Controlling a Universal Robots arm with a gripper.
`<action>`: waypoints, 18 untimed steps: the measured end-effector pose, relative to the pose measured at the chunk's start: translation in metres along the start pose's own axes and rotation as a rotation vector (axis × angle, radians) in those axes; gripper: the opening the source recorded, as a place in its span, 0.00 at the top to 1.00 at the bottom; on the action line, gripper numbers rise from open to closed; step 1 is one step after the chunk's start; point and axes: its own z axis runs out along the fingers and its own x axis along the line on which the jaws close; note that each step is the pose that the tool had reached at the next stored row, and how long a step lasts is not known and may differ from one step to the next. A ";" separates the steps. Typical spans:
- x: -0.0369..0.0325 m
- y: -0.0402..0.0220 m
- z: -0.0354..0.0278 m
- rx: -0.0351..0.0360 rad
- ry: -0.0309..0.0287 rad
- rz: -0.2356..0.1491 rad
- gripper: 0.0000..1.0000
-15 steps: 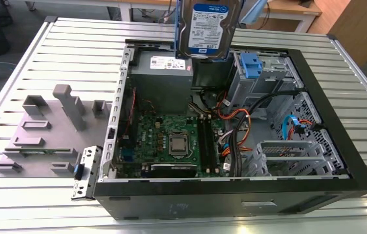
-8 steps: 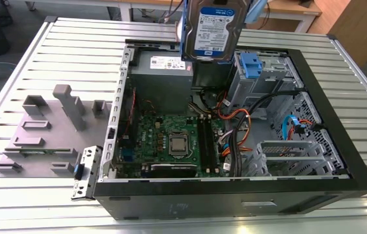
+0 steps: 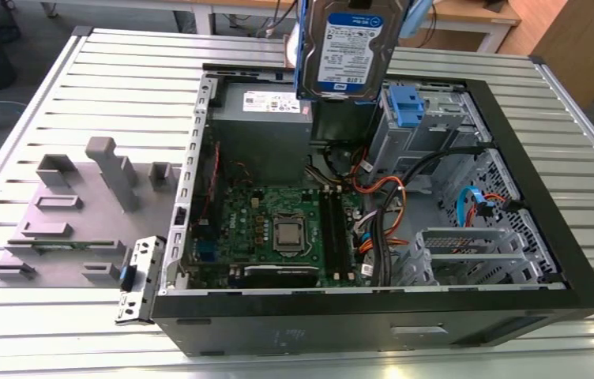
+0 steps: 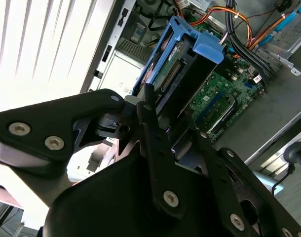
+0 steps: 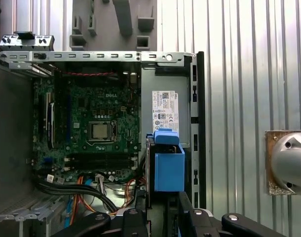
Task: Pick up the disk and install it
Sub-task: 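Pick up the disk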
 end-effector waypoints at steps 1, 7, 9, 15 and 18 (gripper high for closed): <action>0.0003 0.0000 0.0000 0.0000 0.0000 0.000 0.65; 0.0040 -0.0001 -0.0002 0.0001 0.0007 0.000 0.65; 0.0060 -0.0002 -0.0003 0.0001 0.0011 0.000 0.65; 0.0139 -0.0004 -0.0007 0.0001 0.0028 0.000 0.65; 0.0185 -0.0005 -0.0008 0.0002 0.0037 0.000 0.65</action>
